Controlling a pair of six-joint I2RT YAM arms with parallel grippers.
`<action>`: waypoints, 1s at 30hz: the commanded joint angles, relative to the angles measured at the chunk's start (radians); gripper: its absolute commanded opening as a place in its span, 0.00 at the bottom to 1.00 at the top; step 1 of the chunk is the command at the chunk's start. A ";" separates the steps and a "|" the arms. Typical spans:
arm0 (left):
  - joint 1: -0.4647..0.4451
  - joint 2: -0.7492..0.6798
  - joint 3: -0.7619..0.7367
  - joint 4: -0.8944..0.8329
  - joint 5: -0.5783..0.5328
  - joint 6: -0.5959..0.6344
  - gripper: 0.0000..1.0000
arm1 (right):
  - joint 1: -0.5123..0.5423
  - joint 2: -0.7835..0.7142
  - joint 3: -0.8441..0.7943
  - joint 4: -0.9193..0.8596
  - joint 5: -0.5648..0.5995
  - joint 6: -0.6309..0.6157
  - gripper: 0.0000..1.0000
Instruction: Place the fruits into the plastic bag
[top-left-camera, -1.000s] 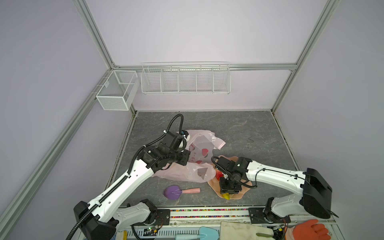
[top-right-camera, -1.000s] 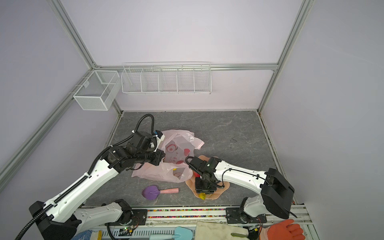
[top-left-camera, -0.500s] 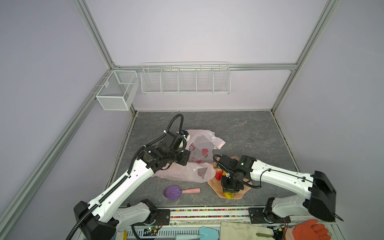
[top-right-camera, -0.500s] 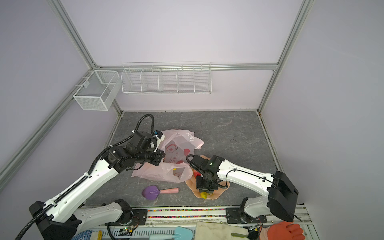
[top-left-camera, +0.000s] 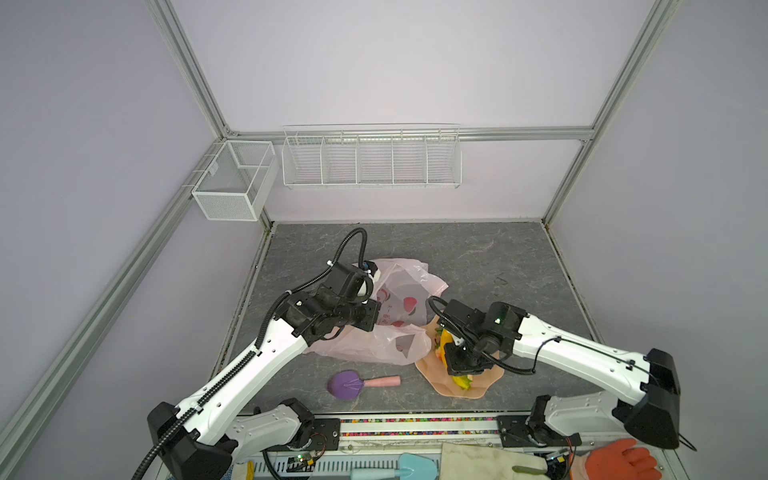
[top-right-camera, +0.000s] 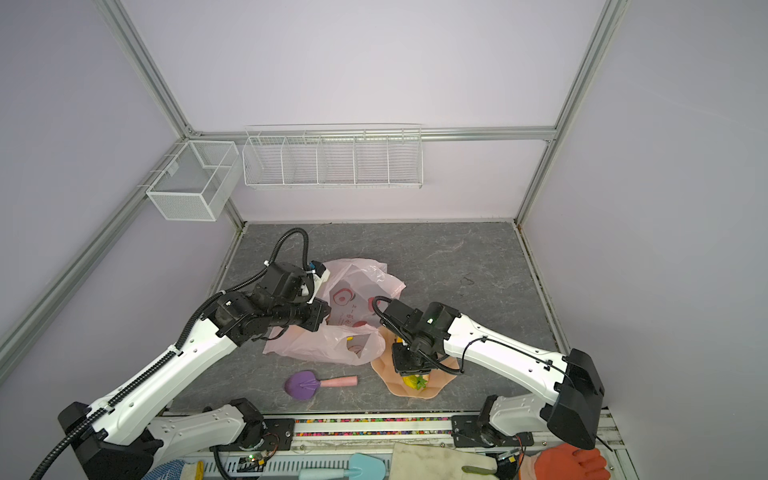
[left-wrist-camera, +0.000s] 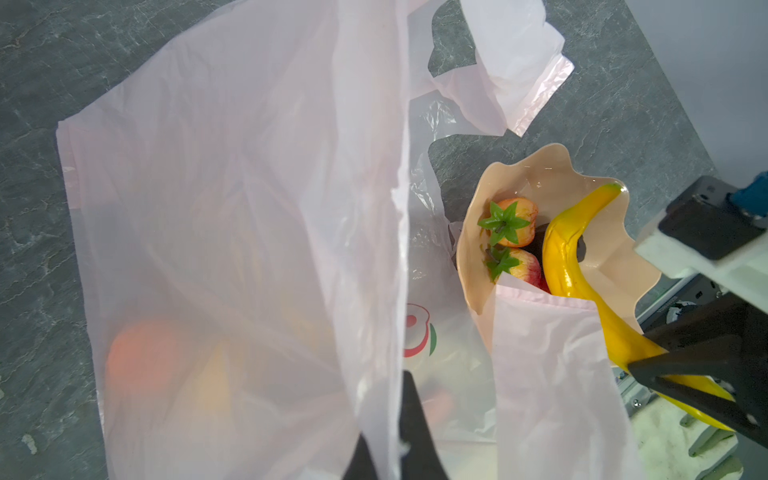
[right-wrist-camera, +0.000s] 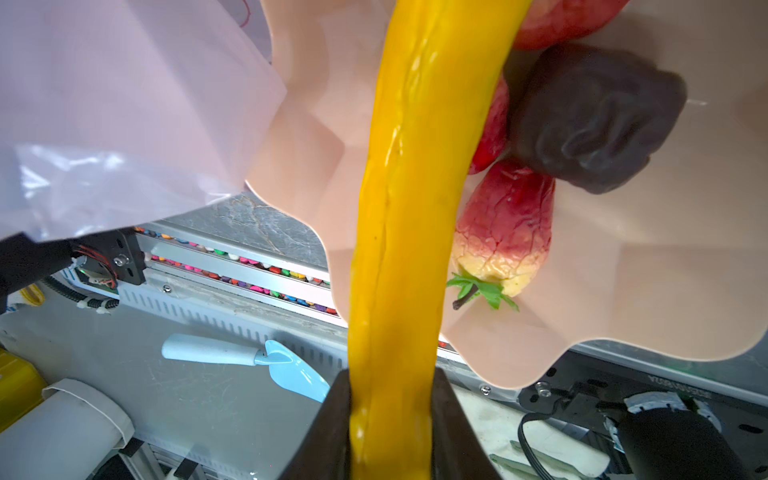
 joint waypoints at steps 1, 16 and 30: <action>0.002 0.004 0.016 -0.004 0.013 0.004 0.00 | 0.007 0.007 0.027 -0.052 0.049 -0.120 0.12; 0.002 0.020 0.039 -0.016 0.025 0.017 0.00 | 0.001 0.214 0.208 -0.110 0.190 -0.494 0.07; 0.002 0.029 0.070 -0.036 0.023 0.040 0.00 | -0.041 0.389 0.361 -0.028 0.158 -0.623 0.06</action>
